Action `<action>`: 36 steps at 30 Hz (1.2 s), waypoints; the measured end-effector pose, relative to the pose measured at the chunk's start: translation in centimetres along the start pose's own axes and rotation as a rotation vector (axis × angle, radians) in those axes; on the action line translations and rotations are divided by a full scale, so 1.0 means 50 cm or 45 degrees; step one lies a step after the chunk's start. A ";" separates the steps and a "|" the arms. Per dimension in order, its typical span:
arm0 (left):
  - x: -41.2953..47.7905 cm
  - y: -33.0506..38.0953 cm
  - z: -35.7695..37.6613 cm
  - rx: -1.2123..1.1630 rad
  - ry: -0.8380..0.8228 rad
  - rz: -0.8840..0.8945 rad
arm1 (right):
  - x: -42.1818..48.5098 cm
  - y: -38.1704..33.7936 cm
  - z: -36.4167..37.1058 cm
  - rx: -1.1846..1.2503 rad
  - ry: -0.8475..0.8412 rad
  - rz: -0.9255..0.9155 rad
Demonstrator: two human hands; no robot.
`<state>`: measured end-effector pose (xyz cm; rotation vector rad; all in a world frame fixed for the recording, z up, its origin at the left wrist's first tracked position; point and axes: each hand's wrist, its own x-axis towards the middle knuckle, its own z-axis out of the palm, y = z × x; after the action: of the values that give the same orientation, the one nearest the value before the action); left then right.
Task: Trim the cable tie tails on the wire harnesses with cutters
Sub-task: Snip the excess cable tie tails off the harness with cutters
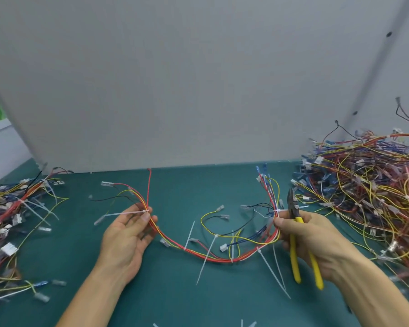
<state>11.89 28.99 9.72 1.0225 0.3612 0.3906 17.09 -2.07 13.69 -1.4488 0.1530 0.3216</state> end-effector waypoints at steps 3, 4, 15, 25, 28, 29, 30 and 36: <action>0.004 -0.004 -0.001 0.005 0.006 0.003 | 0.002 -0.001 -0.003 -0.005 0.015 0.008; 0.006 -0.005 -0.001 0.004 0.009 0.005 | 0.002 -0.001 -0.004 -0.011 0.019 0.007; 0.009 -0.006 -0.005 -0.009 0.015 0.009 | -0.016 -0.022 -0.023 -0.140 -0.105 0.039; 0.016 -0.008 -0.011 -0.042 0.049 -0.002 | -0.066 -0.079 -0.115 -1.600 -0.452 0.161; 0.017 -0.006 -0.011 -0.046 0.060 0.004 | -0.069 -0.079 -0.128 -1.986 -0.434 0.143; 0.017 -0.006 -0.011 -0.043 0.061 0.005 | -0.069 -0.077 -0.132 -2.032 -0.439 0.149; 0.017 -0.007 -0.011 -0.041 0.062 0.005 | -0.069 -0.077 -0.138 -2.039 -0.450 0.150; 0.016 -0.006 -0.013 -0.057 0.067 -0.003 | -0.093 -0.109 -0.195 -1.667 -0.433 -0.071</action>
<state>12.32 29.69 9.09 0.9696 0.3997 0.4223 15.21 -12.75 19.04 -2.6371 -0.4693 0.6782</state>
